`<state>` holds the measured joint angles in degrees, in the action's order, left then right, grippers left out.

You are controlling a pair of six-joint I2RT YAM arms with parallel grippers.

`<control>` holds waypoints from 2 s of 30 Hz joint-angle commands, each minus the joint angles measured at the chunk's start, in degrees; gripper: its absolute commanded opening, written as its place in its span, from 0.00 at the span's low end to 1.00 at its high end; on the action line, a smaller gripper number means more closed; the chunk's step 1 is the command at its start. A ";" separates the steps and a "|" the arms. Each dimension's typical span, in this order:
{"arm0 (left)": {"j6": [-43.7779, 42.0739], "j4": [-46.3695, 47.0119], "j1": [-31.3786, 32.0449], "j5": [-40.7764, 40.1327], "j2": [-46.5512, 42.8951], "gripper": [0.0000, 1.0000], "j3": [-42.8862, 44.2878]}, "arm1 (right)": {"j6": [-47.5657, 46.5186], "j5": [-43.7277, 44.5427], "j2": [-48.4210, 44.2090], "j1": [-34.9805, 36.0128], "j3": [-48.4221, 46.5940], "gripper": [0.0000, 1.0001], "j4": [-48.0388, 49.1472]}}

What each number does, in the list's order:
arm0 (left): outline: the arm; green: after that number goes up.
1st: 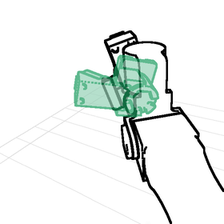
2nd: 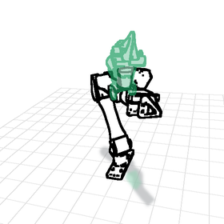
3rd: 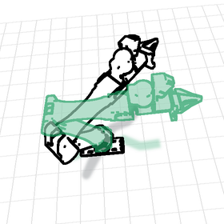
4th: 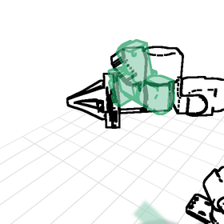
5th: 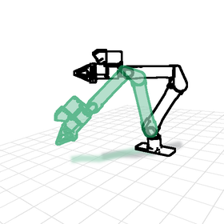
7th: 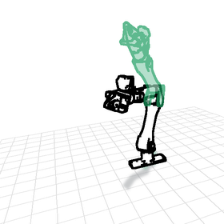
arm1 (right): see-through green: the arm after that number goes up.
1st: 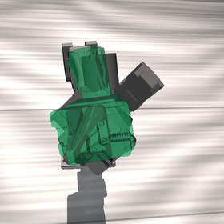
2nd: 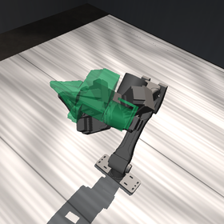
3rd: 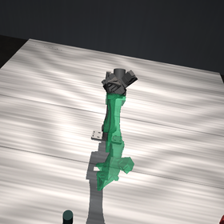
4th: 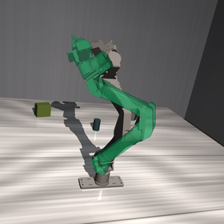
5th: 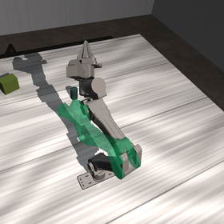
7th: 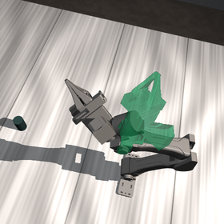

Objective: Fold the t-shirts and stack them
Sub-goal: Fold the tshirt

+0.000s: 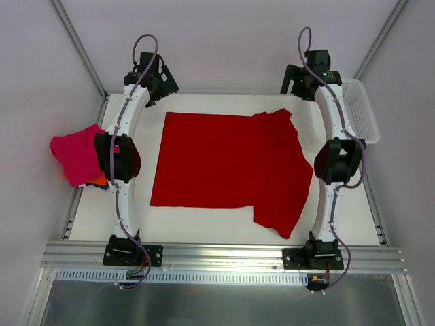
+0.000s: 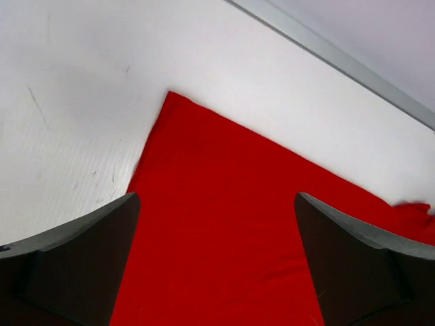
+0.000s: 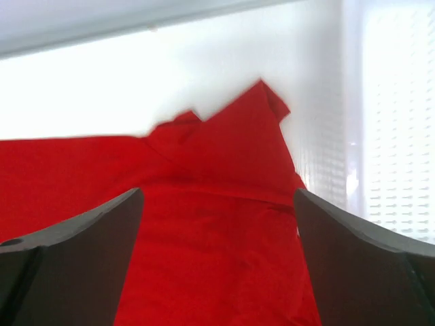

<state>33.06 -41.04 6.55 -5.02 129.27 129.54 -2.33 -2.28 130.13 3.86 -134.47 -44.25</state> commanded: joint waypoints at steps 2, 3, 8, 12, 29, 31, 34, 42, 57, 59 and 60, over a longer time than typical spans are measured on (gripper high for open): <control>-4.93 -0.89 5.23 -6.67 -10.52 0.98 -7.70 | -1.10 -0.09 -9.44 0.62 5.77 0.92 1.09; -4.15 -0.89 5.67 -6.85 -11.49 0.97 -11.55 | -1.27 0.09 -10.06 0.89 7.19 0.85 0.83; -3.88 -1.32 8.21 -4.92 -14.93 0.00 -19.39 | -2.16 0.26 -12.52 3.60 16.06 0.00 -4.79; -2.74 -2.38 9.18 -2.98 -16.94 0.00 -25.46 | -2.51 -0.70 -18.31 6.07 28.95 0.00 -4.80; -7.65 -6.07 10.07 4.66 -18.09 0.00 -43.21 | 1.97 -0.35 -35.55 10.12 61.95 0.00 -3.39; -8.10 -6.07 9.98 4.75 -17.39 0.00 -44.28 | 2.06 -0.44 -35.55 10.47 63.45 0.00 -3.21; -8.97 -6.07 10.06 4.84 -16.51 0.00 -46.03 | 2.15 -0.53 -35.03 11.43 65.74 0.00 -3.30; -10.91 -5.99 10.07 6.95 -15.10 0.00 -47.88 | 4.26 -0.88 -33.10 12.93 68.73 0.00 -2.42; -13.90 -6.07 10.07 6.33 -11.59 0.00 -50.61 | 4.44 -0.70 -29.05 14.51 71.81 0.00 -0.14; -13.46 -6.16 10.07 7.91 -11.85 0.00 -51.13 | 4.44 -0.62 -29.23 14.69 72.16 0.00 -0.22; -13.20 -6.16 10.07 8.18 -11.94 0.00 -51.57 | 4.35 -0.62 -29.31 14.77 72.33 0.00 -0.22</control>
<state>20.75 -45.60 16.14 2.07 115.50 81.36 1.10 -3.25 101.08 17.96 -62.67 -43.92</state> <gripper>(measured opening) 0.005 0.009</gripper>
